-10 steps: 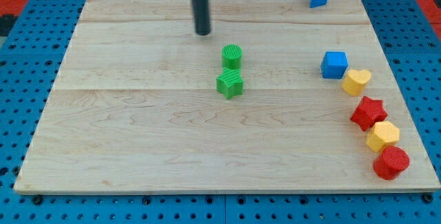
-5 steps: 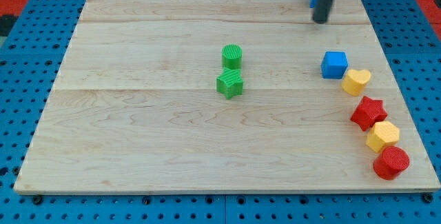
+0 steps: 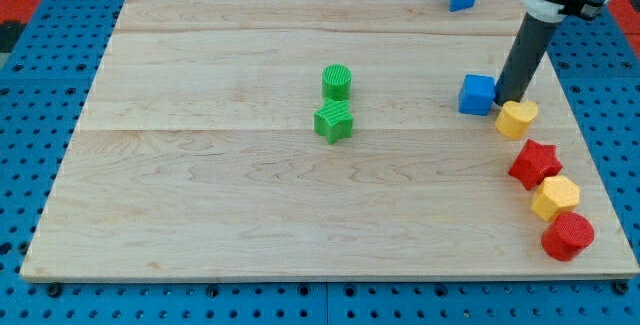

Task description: Slide the yellow heart towards center

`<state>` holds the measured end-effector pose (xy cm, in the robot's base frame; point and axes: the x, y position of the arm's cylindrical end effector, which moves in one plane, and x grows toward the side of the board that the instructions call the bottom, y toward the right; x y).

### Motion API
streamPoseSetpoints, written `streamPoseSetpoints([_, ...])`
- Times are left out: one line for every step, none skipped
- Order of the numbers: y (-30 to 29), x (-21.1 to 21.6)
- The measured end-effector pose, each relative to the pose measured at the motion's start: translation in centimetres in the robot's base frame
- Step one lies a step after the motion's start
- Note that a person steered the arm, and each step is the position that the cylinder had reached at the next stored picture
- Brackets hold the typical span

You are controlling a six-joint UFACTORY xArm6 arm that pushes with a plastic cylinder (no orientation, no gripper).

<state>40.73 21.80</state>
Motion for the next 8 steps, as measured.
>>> streamPoseSetpoints([4.0,0.8])
streamPoseSetpoints([6.0,1.8])
streamPoseSetpoints([2.3,4.0])
streamPoseSetpoints([-2.0,5.8])
streamPoseSetpoints([-2.5,6.0])
streamPoseSetpoints([-2.2,5.0])
streamPoseSetpoints([-3.2,4.9])
streamPoseSetpoints([-4.7,6.4])
